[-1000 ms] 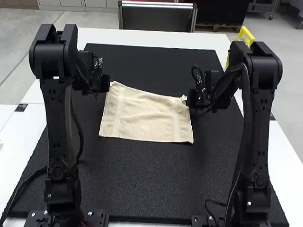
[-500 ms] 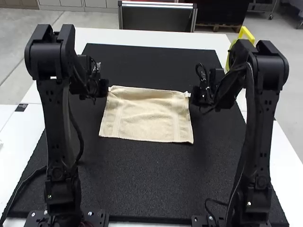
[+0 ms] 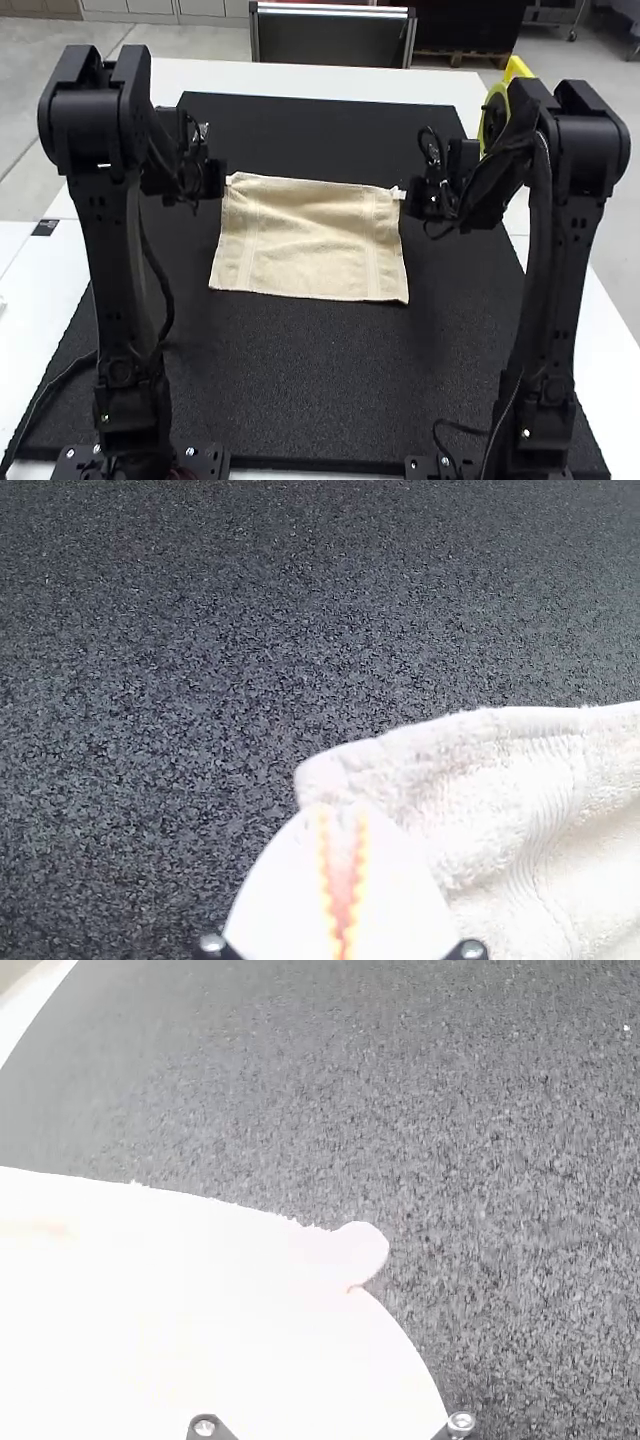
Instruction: Fold the towel.
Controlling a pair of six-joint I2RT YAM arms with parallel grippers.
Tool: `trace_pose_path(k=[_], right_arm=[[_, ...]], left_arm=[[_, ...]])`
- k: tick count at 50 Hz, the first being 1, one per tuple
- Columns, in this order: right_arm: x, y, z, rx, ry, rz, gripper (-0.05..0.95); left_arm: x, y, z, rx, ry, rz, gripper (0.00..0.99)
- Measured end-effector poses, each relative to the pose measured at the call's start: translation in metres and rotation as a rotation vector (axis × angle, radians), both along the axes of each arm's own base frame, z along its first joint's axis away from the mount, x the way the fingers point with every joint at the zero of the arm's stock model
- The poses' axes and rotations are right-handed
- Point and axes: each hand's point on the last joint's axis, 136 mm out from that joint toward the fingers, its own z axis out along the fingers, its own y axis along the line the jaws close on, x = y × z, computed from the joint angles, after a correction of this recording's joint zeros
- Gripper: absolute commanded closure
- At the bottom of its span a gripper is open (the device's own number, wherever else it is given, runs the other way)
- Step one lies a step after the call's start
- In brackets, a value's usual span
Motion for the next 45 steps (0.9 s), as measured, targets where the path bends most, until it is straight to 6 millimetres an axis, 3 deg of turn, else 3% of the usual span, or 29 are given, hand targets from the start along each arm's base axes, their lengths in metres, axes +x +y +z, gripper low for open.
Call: trace_pose_path(k=[20,45], right_arm=[[-0.009,-0.007,0.028,0.013,-0.044,-0.001,0.92],[-0.032,-0.006,0.040,0.022,-0.025,0.009,0.92]], left_arm=[[-0.010,-0.004,0.025,0.002,-0.041,-0.013,0.970],[-0.033,-0.009,0.028,-0.004,-0.026,-0.018,0.970]])
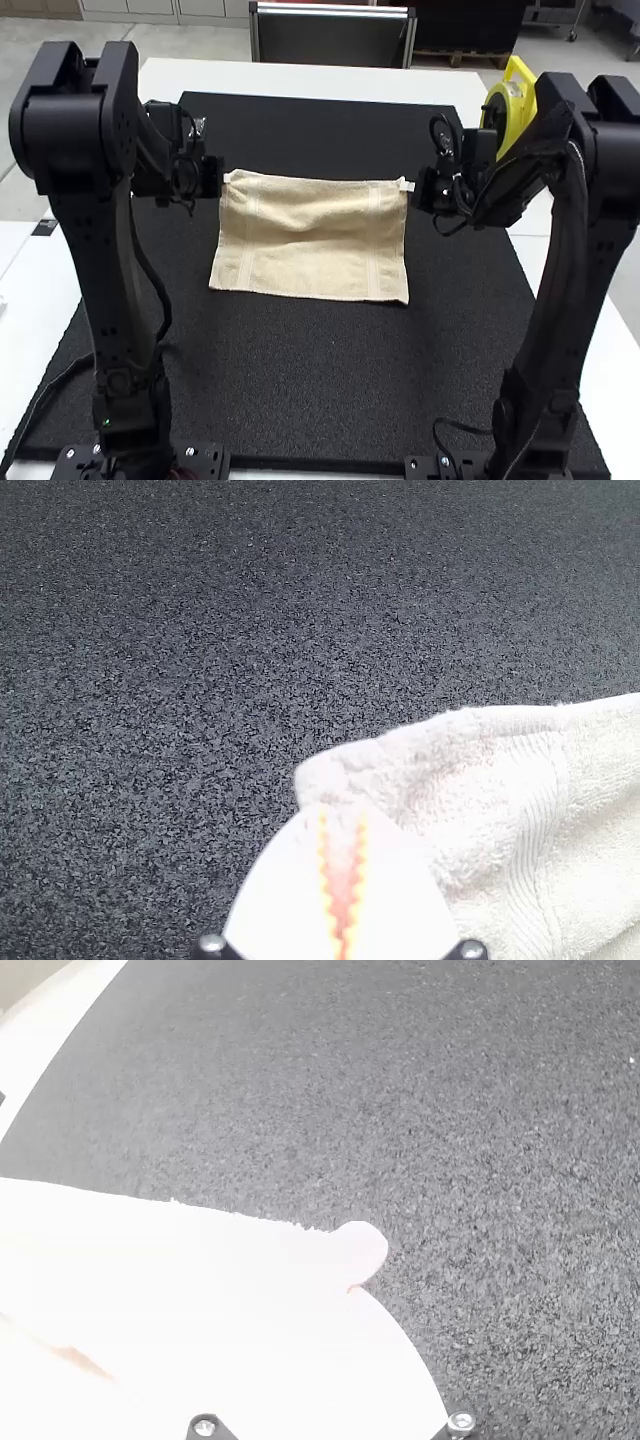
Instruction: Fold the towel.
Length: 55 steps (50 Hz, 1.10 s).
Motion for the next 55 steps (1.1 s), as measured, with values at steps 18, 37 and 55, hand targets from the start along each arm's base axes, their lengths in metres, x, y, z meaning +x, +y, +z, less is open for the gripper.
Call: trace_pose_path(k=[18,37,55], right_arm=[[-0.017,-0.008,-0.001,0.008,0.027,-0.007,0.92],[-0.033,-0.013,0.001,0.015,0.046,-0.008,0.92],[-0.048,-0.013,-0.004,0.013,0.081,-0.005,0.92]], left_arm=[[-0.011,-0.002,0.010,0.001,-0.013,0.000,0.970],[-0.025,0.005,0.011,-0.004,-0.008,0.013,0.970],[-0.038,0.004,0.014,0.004,-0.004,-0.001,0.970]])
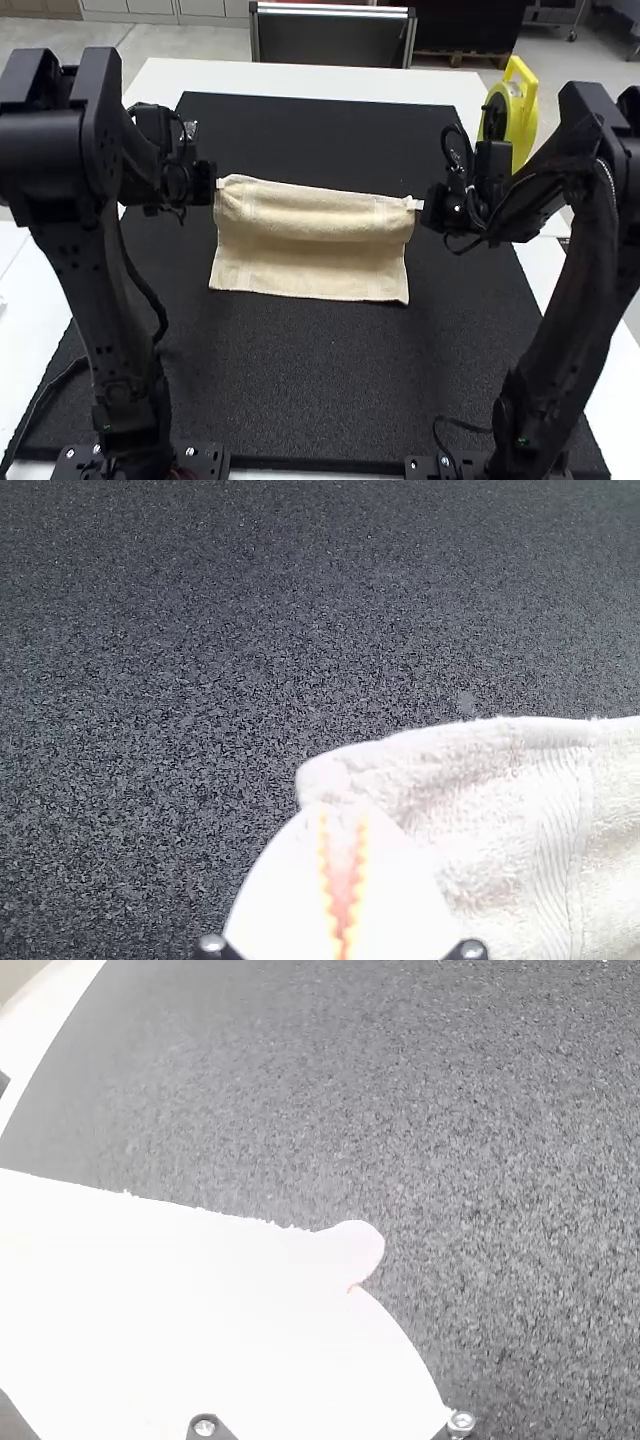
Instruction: Fold the towel.
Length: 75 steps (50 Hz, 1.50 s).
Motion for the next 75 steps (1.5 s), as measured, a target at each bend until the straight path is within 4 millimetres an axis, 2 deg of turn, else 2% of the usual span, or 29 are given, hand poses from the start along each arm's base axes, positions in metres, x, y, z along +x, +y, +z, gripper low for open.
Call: trace_pose_path(k=[24,37,50,75], right_arm=[[-0.020,-0.007,0.010,-0.001,0.018,0.002,0.92],[-0.035,-0.008,0.000,-0.010,0.065,0.013,0.92],[-0.042,-0.007,0.003,-0.012,0.066,0.030,0.92],[-0.060,-0.005,-0.008,-0.021,0.102,0.053,0.92]], left_arm=[[-0.019,-0.004,0.005,-0.001,0.004,-0.004,0.970],[-0.027,-0.006,0.005,-0.004,0.022,-0.007,0.970],[-0.034,0.003,0.005,0.004,0.026,0.010,0.970],[-0.058,0.008,-0.009,0.024,0.051,0.003,0.970]])
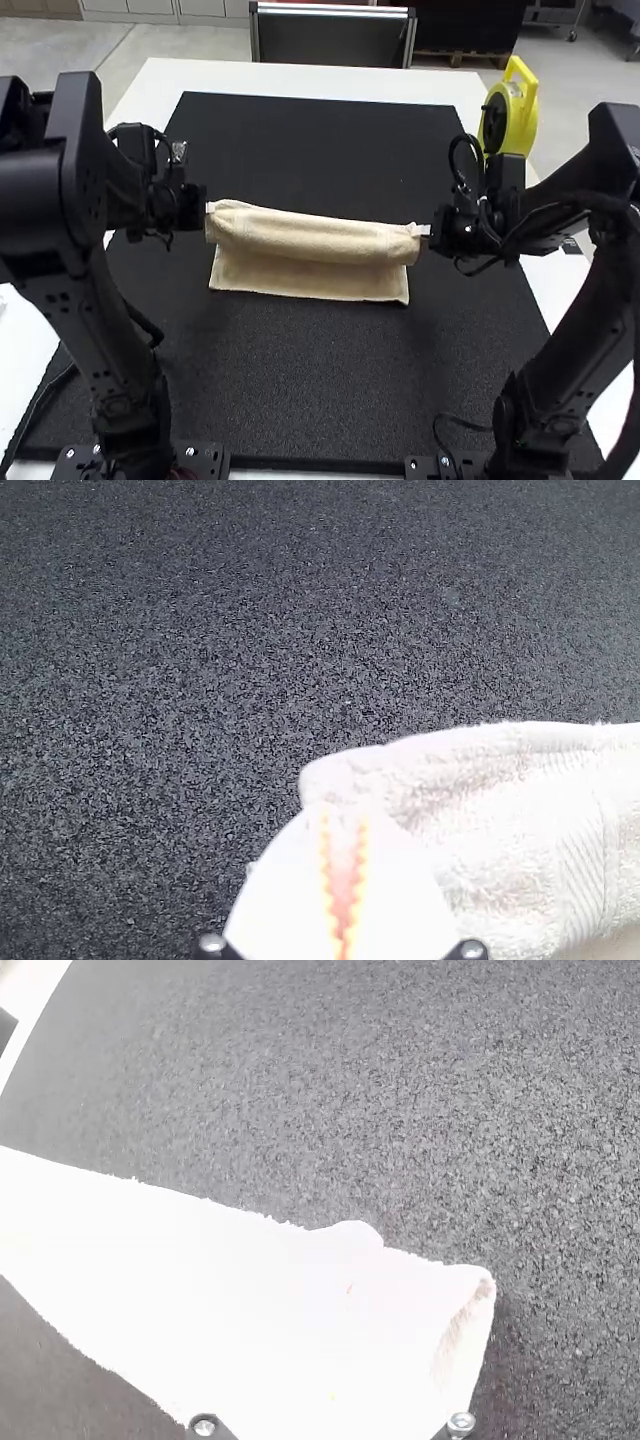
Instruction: Fold the towel.
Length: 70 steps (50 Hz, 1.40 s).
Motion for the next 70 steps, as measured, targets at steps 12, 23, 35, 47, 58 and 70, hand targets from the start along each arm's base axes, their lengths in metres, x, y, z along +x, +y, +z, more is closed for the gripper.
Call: trace_pose_path(k=[12,23,35,47,58,70], right_arm=[[-0.004,0.000,-0.005,-0.005,0.012,-0.001,0.92],[-0.007,-0.003,-0.011,-0.025,0.011,-0.003,0.92],[-0.009,-0.005,-0.015,-0.053,-0.003,-0.002,0.92],[-0.011,-0.006,-0.020,-0.067,-0.011,-0.003,0.92],[-0.010,-0.007,-0.030,-0.073,0.002,0.003,0.92],[-0.011,-0.007,-0.040,-0.088,0.017,0.010,0.92]], left_arm=[[-0.007,-0.001,-0.006,0.010,0.001,-0.007,0.970],[-0.011,-0.002,-0.012,0.016,0.000,-0.011,0.970],[-0.016,-0.004,-0.017,0.027,-0.018,-0.014,0.970],[-0.021,-0.004,-0.024,0.031,-0.009,-0.011,0.970],[-0.022,-0.002,-0.026,0.048,-0.028,-0.003,0.970],[-0.027,-0.002,-0.032,0.055,-0.021,0.003,0.970]])
